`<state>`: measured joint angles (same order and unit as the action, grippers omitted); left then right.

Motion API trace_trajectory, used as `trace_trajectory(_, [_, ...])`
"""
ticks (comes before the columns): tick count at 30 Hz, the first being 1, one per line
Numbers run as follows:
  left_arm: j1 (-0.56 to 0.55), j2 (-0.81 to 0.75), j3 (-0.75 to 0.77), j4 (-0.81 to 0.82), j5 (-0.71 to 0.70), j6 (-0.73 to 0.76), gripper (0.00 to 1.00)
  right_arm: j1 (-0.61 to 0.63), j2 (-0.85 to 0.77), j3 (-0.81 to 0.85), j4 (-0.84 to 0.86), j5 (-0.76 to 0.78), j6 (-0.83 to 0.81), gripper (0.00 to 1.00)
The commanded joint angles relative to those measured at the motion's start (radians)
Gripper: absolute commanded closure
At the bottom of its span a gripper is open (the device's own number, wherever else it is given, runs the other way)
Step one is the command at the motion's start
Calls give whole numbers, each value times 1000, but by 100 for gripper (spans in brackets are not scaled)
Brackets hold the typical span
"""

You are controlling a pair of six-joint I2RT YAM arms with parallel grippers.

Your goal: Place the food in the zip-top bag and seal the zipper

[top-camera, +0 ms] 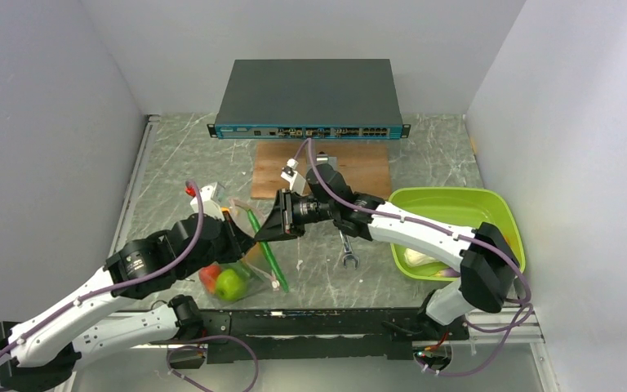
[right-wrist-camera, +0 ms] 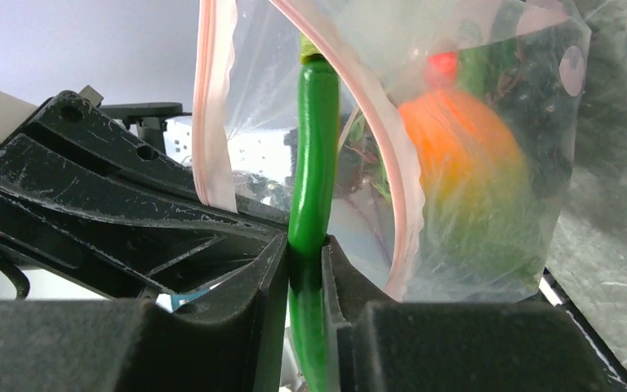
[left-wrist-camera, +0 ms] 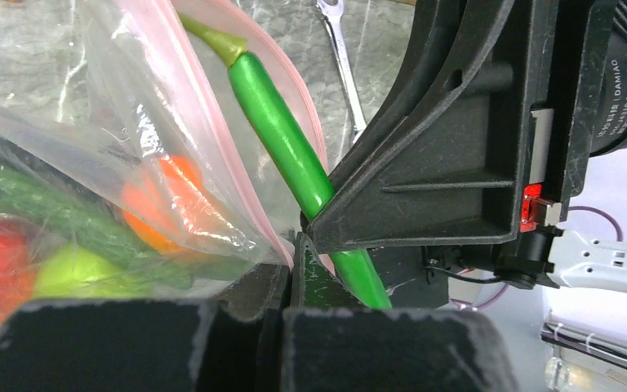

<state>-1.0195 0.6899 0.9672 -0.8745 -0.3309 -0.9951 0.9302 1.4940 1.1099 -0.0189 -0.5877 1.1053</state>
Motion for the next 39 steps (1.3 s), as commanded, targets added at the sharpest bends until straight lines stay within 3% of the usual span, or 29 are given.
trace_trajectory(1, [-13, -17, 27, 88, 68, -6, 100, 7, 17, 20, 144, 41, 39, 75])
trace_trajectory(3, [-13, -25, 17, 94, 61, -8, 100, 13, 23, 18, 134, 4, 15, 72])
trace_trajectory(10, [-13, -28, 23, 77, 46, -4, 100, 25, 37, 76, -129, -27, -189, 75])
trace_trajectory(12, [-13, -27, 17, 84, 43, -4, 100, 30, 36, 93, -151, -1, -215, 81])
trace_trajectory(14, [-13, -23, 17, 96, 45, -1, 100, 33, 33, 88, -119, 31, -220, 100])
trace_trajectory(18, [-13, -4, 36, 80, 46, 4, 100, 33, 72, 166, -195, 61, -257, 100])
trace_trajectory(25, [-13, -69, 40, 52, -11, -43, 100, 34, -92, 22, -46, 24, -248, 100])
trace_trajectory(32, [-13, -152, 16, 83, -67, -96, 100, 38, -306, -17, 28, -5, -392, 100])
trace_trajectory(36, [-13, -129, 43, 77, -51, -88, 100, 40, -389, 6, 173, -57, -514, 100])
trace_trajectory(39, [-13, -128, 49, 112, -30, -77, 100, 39, -423, -2, 312, -4, -590, 100])
